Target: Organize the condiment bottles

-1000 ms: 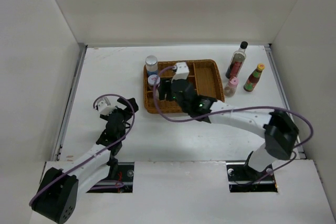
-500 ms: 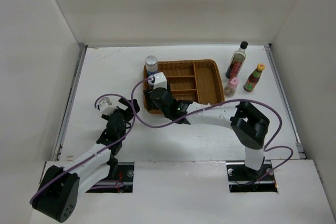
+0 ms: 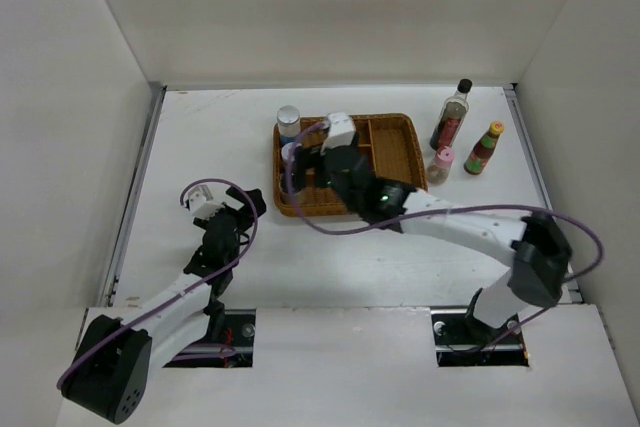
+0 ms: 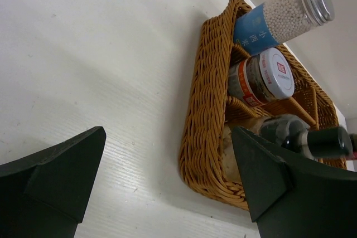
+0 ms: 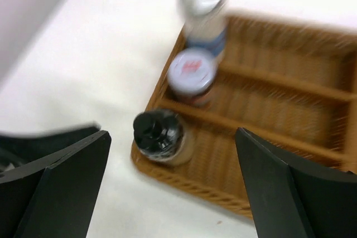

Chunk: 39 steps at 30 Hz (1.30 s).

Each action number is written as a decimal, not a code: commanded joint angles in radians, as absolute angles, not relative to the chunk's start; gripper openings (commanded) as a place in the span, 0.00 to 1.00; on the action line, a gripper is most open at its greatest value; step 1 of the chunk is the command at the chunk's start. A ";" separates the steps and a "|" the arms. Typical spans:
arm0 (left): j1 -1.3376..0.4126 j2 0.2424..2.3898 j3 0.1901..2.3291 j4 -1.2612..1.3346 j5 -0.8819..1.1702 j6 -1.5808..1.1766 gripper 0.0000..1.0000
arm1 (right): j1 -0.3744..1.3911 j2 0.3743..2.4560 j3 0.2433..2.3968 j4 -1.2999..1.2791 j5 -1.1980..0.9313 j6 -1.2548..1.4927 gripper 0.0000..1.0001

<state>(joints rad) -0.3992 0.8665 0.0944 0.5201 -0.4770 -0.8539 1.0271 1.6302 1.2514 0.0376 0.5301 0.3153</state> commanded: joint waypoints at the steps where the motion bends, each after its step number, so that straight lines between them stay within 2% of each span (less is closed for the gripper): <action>1: -0.396 0.870 0.089 0.563 -0.463 -0.865 1.00 | 0.915 1.462 1.207 0.066 0.558 0.279 1.00; 8: -0.395 0.876 0.089 0.568 -0.459 -0.865 1.00 | 0.558 1.302 1.157 0.068 0.601 0.230 1.00; 15: -0.400 0.913 0.094 0.592 -0.451 -0.864 1.00 | 0.305 1.442 1.270 0.029 0.623 0.121 1.00; 32: -0.393 0.948 0.103 0.598 -0.445 -0.856 1.00 | 0.148 1.693 1.446 0.051 0.555 0.115 1.00; 37: -0.395 0.974 0.104 0.617 -0.445 -0.856 1.00 | 0.139 1.735 1.470 0.080 0.525 0.104 0.82; 39: -0.395 0.974 0.104 0.617 -0.443 -0.856 1.00 | 0.143 1.744 1.471 0.068 0.526 0.101 0.78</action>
